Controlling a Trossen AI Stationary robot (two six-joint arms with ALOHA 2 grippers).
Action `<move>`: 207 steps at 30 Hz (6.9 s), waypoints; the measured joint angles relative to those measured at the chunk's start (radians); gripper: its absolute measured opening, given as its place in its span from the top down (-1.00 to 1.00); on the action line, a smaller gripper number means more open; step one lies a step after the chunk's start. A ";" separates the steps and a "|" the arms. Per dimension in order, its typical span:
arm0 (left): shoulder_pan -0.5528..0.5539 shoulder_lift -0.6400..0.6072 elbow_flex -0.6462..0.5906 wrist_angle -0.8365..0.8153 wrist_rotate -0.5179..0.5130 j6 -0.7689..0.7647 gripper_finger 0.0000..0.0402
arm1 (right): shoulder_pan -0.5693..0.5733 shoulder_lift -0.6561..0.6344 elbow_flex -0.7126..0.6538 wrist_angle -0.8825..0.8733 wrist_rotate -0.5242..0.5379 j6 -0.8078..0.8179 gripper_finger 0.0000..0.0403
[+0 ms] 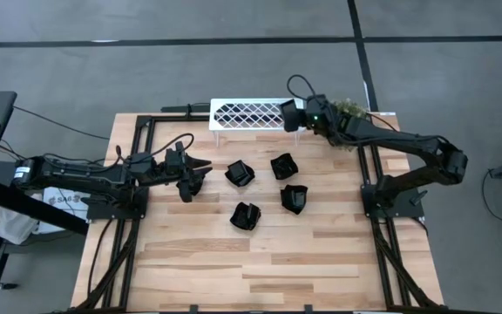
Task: Pick & Place Mini shaped plates
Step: Put the black square plate on the shelf, then stack the black square plate on top of the black square plate on the shelf
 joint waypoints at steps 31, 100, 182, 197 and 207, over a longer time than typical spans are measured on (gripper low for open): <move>0.000 0.000 0.000 0.000 0.000 -0.003 0.54 | -0.004 0.001 -0.081 0.072 0.018 -0.009 0.99; 0.000 0.001 0.000 0.069 0.000 0.021 0.54 | 0.668 0.011 -0.243 0.044 -0.051 -0.817 0.71; 0.000 0.002 -0.001 0.080 -0.001 0.000 0.54 | 0.398 0.296 -0.048 -0.210 -0.529 -0.991 0.39; 0.000 0.002 -0.001 0.080 -0.001 0.000 0.54 | 0.398 0.310 -0.048 -0.214 -0.522 -1.007 0.46; 0.000 0.002 -0.001 0.080 -0.001 0.000 0.54 | 0.399 0.309 -0.048 -0.214 -0.480 -1.015 0.63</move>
